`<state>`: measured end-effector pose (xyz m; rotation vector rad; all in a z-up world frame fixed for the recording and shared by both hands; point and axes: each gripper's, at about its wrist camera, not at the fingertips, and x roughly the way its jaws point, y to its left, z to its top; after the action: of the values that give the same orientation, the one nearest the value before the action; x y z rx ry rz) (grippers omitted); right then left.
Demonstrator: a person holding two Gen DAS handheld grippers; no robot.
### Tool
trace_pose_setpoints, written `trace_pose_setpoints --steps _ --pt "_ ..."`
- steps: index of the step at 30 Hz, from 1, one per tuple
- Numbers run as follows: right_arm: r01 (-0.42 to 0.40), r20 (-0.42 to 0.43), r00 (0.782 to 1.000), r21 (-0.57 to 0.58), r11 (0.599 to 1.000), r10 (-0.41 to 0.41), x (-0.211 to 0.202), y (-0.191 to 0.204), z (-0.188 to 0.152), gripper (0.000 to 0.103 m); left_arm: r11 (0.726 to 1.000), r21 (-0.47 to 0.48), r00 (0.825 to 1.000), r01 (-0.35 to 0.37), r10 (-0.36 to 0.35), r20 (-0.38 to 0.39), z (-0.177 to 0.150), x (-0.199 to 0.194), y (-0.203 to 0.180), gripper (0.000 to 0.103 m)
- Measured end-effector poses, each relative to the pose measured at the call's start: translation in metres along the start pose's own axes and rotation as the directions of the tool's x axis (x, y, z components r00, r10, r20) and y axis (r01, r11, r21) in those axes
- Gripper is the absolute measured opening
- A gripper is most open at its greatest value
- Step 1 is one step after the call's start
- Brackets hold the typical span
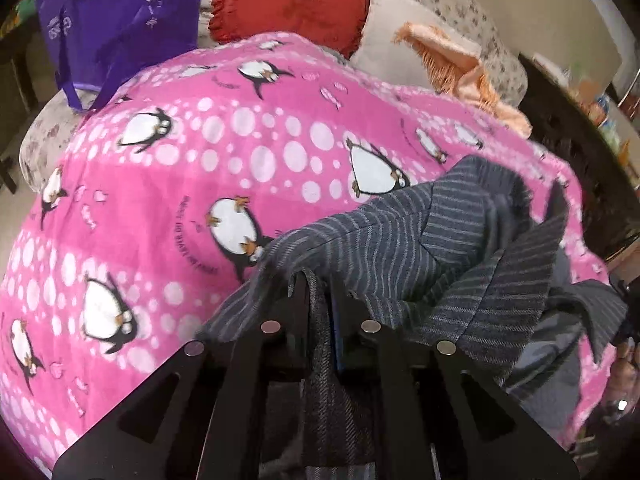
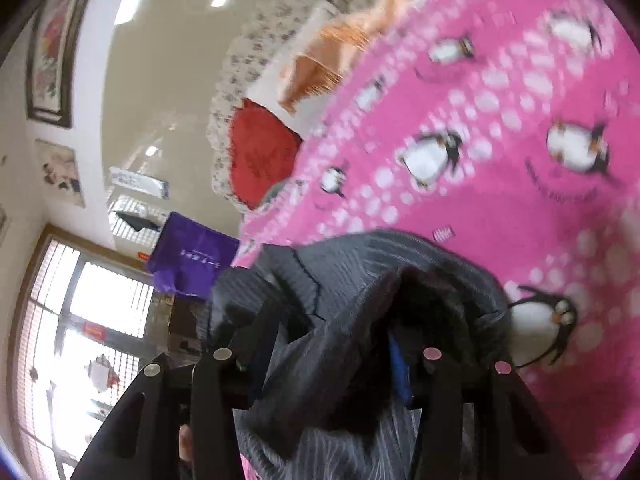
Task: Fold large clothes
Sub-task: 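Lift the hem and fold it up toward the collar with both tools, then open both tools and release the folded hem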
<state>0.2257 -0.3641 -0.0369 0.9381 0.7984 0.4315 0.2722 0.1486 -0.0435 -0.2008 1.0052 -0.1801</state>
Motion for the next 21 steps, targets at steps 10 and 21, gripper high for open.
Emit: trace_pose_setpoints --steps 10,21 --pt "0.081 0.085 0.994 -0.170 0.982 -0.067 -0.070 0.040 -0.025 0.050 1.000 -0.020 0.981 0.012 -0.008 0.195 0.001 -0.091 -0.001 0.078" --pt "0.200 0.011 0.973 -0.539 0.818 -0.231 -0.009 0.093 -0.070 0.042 0.954 0.300 0.998 -0.023 0.003 0.066 -0.070 -0.036 -0.117 0.055"
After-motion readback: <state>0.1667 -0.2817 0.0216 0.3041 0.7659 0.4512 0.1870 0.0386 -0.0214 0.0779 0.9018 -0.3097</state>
